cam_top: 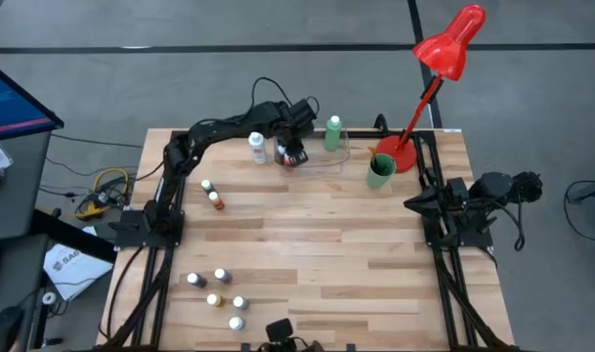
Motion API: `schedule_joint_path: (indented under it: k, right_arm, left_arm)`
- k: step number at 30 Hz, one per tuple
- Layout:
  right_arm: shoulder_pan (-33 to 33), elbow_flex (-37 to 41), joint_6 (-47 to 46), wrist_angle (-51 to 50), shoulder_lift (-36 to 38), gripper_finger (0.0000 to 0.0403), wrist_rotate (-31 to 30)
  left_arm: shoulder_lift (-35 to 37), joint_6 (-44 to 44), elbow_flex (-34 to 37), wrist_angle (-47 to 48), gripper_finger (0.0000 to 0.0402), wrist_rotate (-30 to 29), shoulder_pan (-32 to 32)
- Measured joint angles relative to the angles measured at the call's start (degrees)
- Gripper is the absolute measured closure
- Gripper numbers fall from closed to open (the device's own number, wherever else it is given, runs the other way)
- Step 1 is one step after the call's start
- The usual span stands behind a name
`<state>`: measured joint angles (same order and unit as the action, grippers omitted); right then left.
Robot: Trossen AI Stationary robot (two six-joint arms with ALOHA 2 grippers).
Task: Pick & Place Paint Supplies
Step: Put the small green paint bottle into the transparent bin
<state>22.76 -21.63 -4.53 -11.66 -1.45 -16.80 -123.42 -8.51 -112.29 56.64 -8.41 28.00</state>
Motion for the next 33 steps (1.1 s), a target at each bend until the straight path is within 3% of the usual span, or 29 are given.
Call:
schedule_joint_path:
  k: [10, 33]
  right_arm:
    - [0.0, 0.0, 0.0, 0.0, 0.0, 0.0381, 0.0]
    - [0.0, 0.0, 0.0, 0.0, 0.0, 0.0381, 0.0]
  left_arm:
    - [0.0, -0.1, 4.3, -0.4, 0.0304, 1.4, 0.2]
    - [-0.5, 0.3, 4.5, -2.2, 0.03, 0.4, 1.0]
